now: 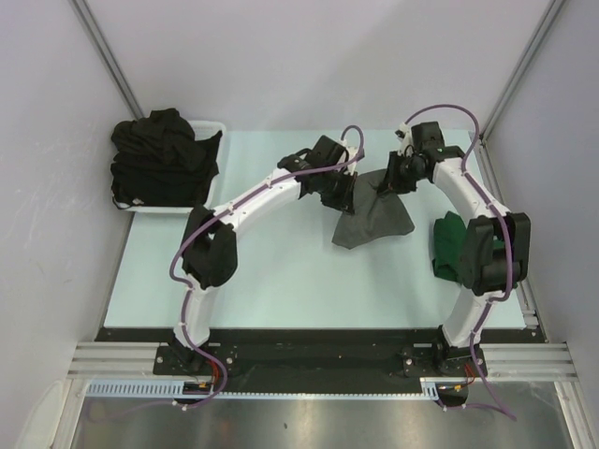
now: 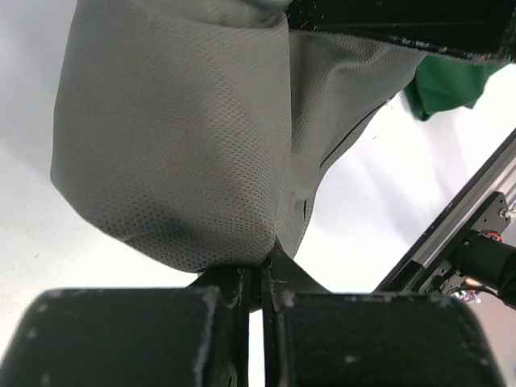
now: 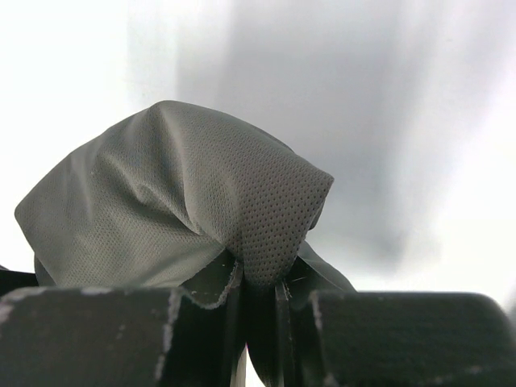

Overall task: Fold and stack the t-shirts
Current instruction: Put the neatly folded tshirt into the corner of the board with both arms

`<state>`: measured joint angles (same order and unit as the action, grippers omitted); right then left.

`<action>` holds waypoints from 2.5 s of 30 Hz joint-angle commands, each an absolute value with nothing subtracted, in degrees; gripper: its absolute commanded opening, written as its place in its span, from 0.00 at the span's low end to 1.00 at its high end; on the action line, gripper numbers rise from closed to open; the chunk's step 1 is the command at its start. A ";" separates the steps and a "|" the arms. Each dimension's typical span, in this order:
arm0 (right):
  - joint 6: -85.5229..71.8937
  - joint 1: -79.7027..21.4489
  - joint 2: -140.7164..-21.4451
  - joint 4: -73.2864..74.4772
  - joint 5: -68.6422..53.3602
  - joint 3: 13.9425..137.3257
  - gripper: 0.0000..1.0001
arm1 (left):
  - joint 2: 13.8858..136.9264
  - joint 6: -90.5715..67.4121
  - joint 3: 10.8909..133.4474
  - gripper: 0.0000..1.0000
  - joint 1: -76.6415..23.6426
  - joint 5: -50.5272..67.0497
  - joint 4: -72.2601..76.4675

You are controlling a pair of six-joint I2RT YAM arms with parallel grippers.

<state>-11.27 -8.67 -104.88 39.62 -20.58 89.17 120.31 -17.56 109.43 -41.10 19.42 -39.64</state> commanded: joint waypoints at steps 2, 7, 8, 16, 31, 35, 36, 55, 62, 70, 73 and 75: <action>-10.02 -6.51 -99.33 40.52 -18.20 90.35 0.00 | 117.33 -18.19 113.90 0.00 -43.24 18.11 -40.16; -10.02 -5.63 -95.98 41.57 -16.26 87.99 0.00 | 117.86 -18.81 115.22 0.00 -45.17 17.49 -40.17; -10.11 -5.54 -94.58 41.66 -16.09 87.54 0.00 | 118.12 -18.81 115.49 0.00 -45.44 17.40 -40.34; -10.02 -5.10 -89.65 41.40 -13.54 84.11 0.00 | 119.35 -19.69 119.44 0.00 -48.51 16.44 -40.43; -9.76 -4.92 -82.98 41.31 -9.76 79.55 0.00 | 120.50 -20.13 121.03 0.00 -52.21 15.56 -40.96; -9.76 -4.75 -80.95 39.91 -8.44 77.35 0.00 | 120.76 -20.13 120.76 0.00 -53.17 15.03 -40.69; -9.49 -4.83 -80.69 39.90 -7.65 77.17 0.00 | 120.85 -20.04 120.76 0.00 -53.35 15.03 -40.43; -8.96 -0.80 -76.11 38.32 3.42 72.16 0.00 | 126.73 -22.50 124.97 0.00 -56.60 15.55 -34.37; -8.88 2.55 -75.06 39.20 6.50 71.98 0.00 | 128.41 -24.87 126.65 0.00 -56.51 18.71 -31.38; -8.18 2.99 -74.27 39.29 13.27 71.11 0.00 | 130.69 -29.18 127.26 0.00 -56.51 29.52 -22.51; -7.56 3.34 -74.62 39.20 15.73 70.67 0.00 | 130.96 -30.93 126.74 0.00 -56.43 30.85 -20.66; -7.47 4.13 -74.97 39.11 17.22 70.31 0.00 | 130.26 -30.76 125.34 0.00 -56.51 30.94 -20.57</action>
<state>-8.75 2.50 -76.05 42.24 10.13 70.67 131.26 -28.42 124.31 -56.12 25.78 -23.97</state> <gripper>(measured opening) 0.148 0.026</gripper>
